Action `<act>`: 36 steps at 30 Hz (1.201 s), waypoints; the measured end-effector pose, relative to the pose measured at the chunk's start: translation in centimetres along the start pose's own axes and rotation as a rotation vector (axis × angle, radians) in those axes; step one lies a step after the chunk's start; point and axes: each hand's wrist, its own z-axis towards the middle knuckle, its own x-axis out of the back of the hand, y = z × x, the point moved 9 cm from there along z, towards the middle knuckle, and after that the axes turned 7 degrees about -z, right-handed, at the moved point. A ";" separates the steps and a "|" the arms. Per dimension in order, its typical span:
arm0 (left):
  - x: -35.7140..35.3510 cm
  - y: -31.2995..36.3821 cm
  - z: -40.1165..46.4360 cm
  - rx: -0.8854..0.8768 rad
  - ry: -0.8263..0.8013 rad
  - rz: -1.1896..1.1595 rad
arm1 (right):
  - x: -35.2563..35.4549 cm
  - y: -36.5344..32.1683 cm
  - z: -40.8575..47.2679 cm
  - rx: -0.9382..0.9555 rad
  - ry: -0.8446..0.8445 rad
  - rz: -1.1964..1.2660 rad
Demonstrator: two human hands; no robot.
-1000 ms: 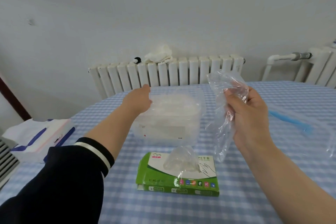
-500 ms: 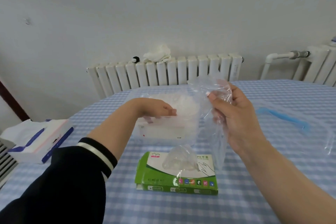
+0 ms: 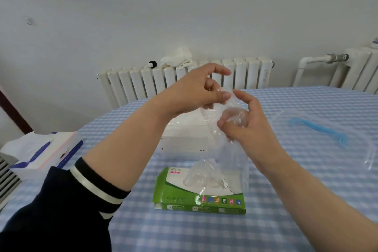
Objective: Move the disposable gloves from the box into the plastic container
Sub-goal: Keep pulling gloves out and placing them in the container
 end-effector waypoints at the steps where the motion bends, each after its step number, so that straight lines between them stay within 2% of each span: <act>1: 0.2 0.2 -0.1 -0.023 0.017 -0.030 | 0.3 0.2 0.1 -0.008 0.020 0.005; 6: 3.0 -0.5 0.1 -0.043 0.150 0.046 | 2.6 0.9 0.8 -0.075 0.144 0.111; 12: 7.9 -4.4 0.7 0.059 0.368 -0.251 | 5.2 2.3 1.0 -0.133 0.346 0.264; 14: 9.0 -6.2 0.8 0.125 0.415 -0.249 | 5.3 2.3 0.9 -0.130 0.359 0.274; 21: 10.7 -11.3 0.4 0.285 0.351 0.296 | 4.0 2.4 0.9 -0.144 0.290 0.240; 25: 9.4 -13.1 0.4 0.374 0.215 0.541 | 3.2 2.3 0.8 -0.140 0.233 0.200; 30: 7.8 -14.5 -0.1 0.617 -0.037 0.771 | 2.5 2.3 0.7 -0.121 0.192 0.160; 34: 8.0 -13.4 0.3 0.635 -0.138 1.096 | 2.3 2.5 0.7 -0.127 0.171 0.140; 36: 8.2 -12.0 0.6 0.571 -0.109 1.232 | 2.3 2.5 0.7 -0.128 0.168 0.125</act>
